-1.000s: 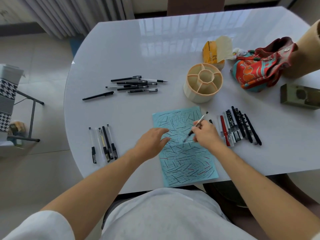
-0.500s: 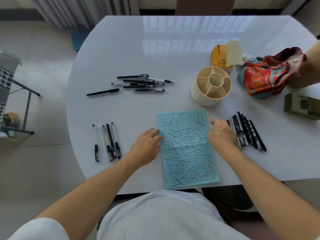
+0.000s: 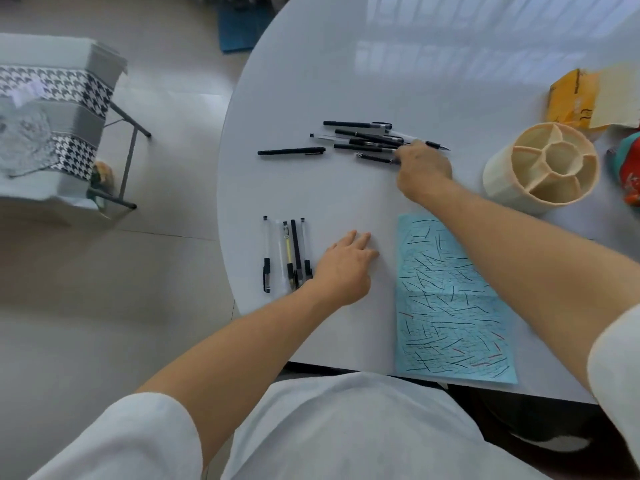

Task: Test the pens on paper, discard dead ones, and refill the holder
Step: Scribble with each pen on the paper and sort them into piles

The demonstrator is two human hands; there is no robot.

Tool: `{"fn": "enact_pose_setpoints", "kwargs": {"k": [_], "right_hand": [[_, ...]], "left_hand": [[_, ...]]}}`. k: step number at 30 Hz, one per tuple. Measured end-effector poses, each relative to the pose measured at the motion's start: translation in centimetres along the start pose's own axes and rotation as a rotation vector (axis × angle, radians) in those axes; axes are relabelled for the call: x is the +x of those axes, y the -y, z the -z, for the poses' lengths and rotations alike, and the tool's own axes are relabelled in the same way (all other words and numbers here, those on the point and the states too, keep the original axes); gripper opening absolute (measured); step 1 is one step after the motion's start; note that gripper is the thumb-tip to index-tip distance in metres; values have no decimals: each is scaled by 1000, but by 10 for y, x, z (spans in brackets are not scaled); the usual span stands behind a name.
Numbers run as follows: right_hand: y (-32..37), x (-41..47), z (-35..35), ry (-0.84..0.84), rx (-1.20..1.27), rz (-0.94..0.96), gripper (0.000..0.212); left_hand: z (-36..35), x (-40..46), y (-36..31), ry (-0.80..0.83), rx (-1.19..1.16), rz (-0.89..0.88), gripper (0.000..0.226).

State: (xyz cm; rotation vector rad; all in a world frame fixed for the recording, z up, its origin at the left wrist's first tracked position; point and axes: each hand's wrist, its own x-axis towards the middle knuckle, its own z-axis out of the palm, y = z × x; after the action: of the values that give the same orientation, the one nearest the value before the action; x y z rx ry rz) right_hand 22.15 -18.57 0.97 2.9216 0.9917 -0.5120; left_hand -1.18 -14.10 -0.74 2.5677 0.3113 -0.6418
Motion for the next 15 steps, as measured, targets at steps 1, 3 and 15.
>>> {"fn": "enact_pose_setpoints", "kwargs": {"k": [1, 3, 15], "right_hand": [[2, 2, -3, 9, -53, 15, 38], [3, 0, -8, 31, -83, 39, 35], [-45, -135, -26, 75, 1356, -306, 4]], "left_hand": [[0, 0, 1, 5, 0, -1, 60], [0, 0, 1, 21, 2, -3, 59], [18, -1, -21, 17, -151, 88, 53]]}}
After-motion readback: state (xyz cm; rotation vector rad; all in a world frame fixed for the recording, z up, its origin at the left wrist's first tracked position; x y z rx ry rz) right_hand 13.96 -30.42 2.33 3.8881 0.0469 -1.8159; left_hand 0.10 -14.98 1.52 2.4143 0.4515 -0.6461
